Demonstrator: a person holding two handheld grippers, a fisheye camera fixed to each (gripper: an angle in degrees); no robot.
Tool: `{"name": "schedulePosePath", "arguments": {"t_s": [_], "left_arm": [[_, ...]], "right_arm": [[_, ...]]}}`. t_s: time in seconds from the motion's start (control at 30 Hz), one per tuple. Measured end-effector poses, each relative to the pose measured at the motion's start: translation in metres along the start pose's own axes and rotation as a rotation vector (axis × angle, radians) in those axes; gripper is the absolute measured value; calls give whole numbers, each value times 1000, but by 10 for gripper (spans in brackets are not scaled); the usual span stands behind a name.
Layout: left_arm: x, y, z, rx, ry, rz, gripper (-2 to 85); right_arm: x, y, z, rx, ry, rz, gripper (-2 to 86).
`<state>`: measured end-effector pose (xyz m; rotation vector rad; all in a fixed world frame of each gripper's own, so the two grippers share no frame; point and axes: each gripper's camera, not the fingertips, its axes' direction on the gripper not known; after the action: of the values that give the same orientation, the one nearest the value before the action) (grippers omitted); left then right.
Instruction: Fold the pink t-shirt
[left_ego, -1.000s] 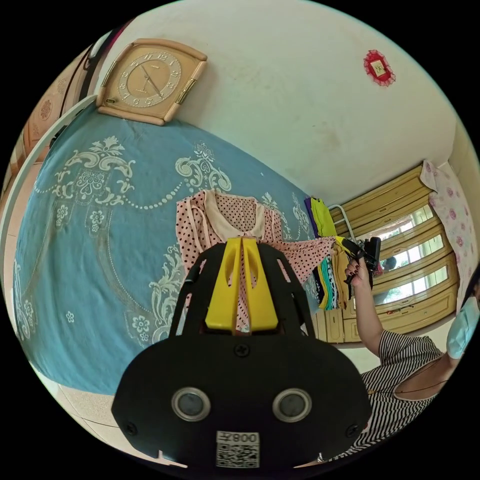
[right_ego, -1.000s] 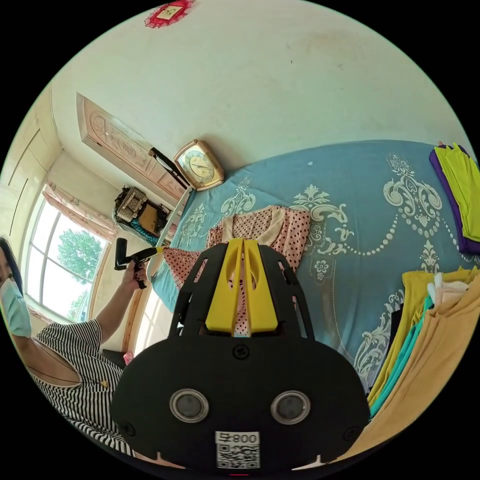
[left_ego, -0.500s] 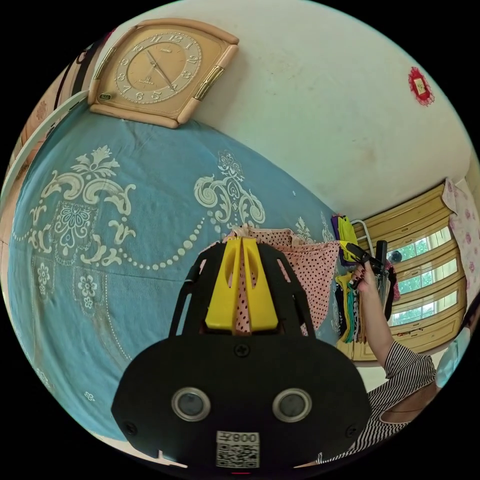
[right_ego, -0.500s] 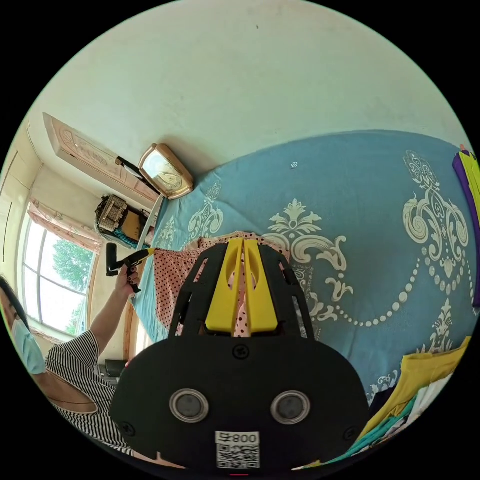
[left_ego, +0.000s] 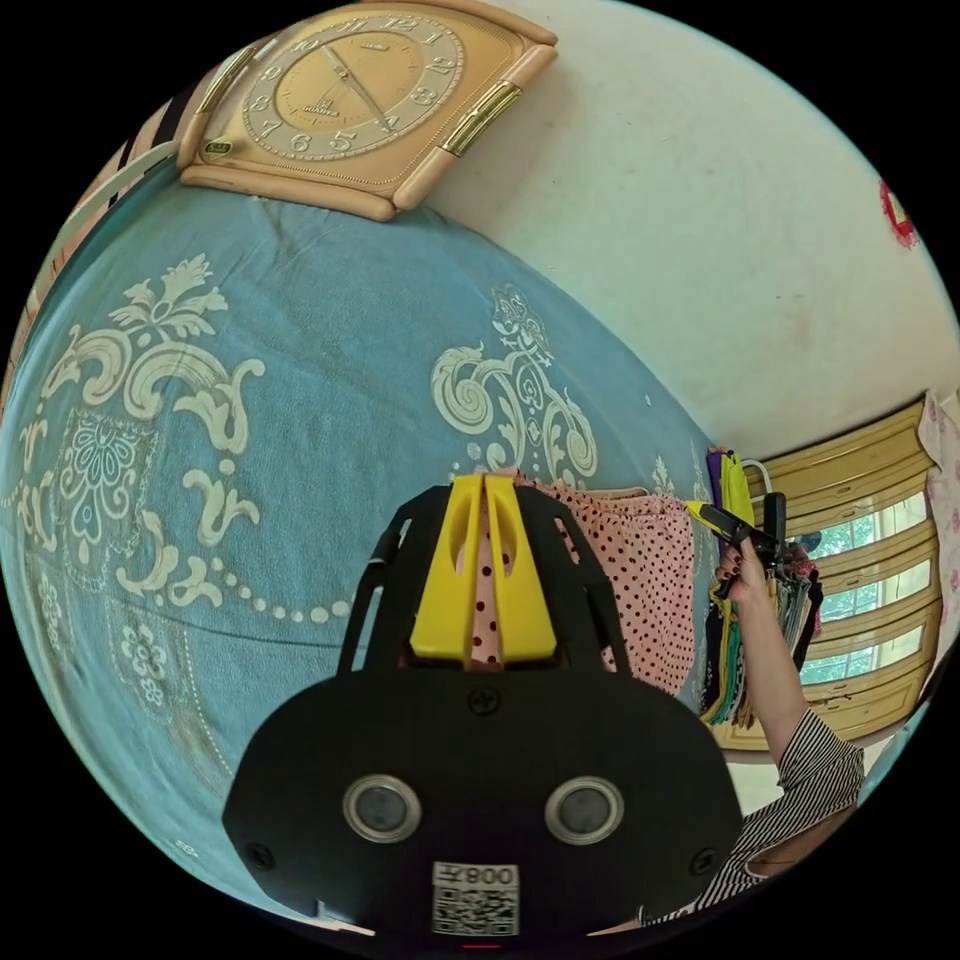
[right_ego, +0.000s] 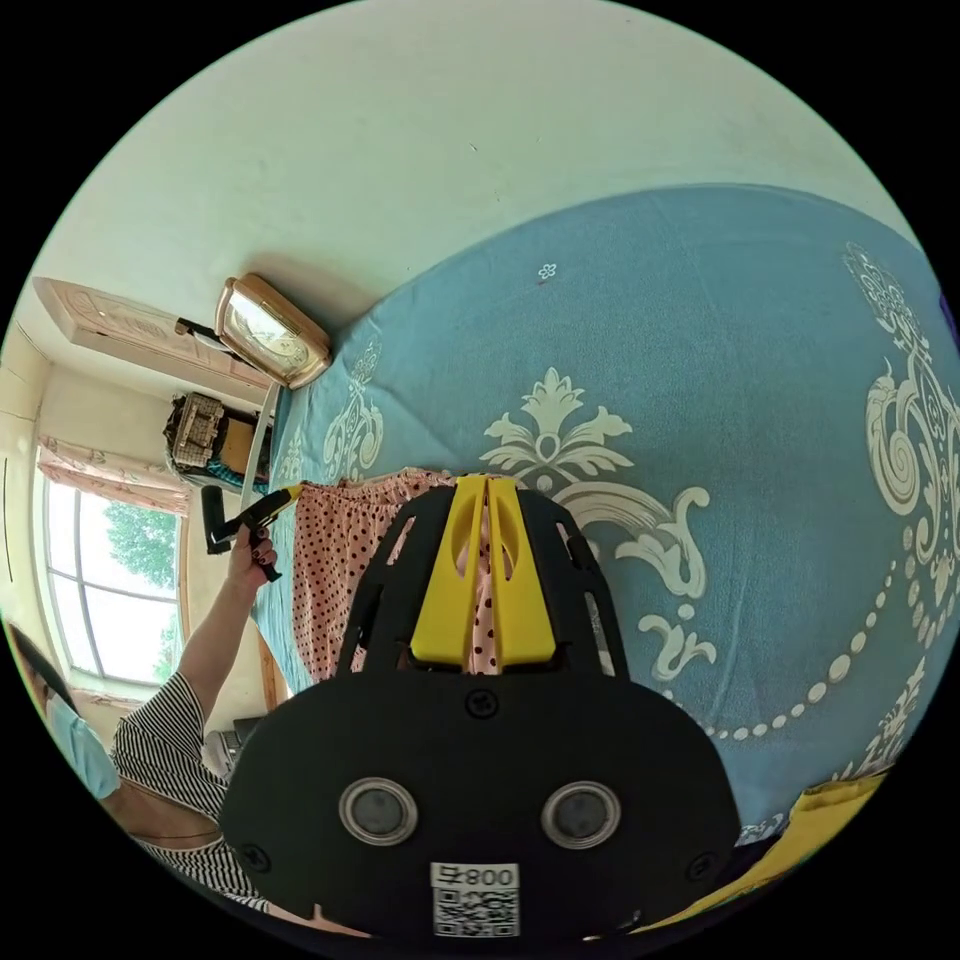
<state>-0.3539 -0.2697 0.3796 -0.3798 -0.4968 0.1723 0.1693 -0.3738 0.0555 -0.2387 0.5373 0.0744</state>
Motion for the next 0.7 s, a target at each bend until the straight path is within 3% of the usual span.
{"name": "schedulePosePath", "arguments": {"t_s": [0.33, 0.7], "left_arm": [[-32, 27, -39, 19, 133, 43, 86], [-87, 202, -79, -96, 273, -91, 121]], "right_arm": [[30, 18, -36, 63, -190, 0, 81], [68, 219, -56, 8, -185, 88, 91]]}}
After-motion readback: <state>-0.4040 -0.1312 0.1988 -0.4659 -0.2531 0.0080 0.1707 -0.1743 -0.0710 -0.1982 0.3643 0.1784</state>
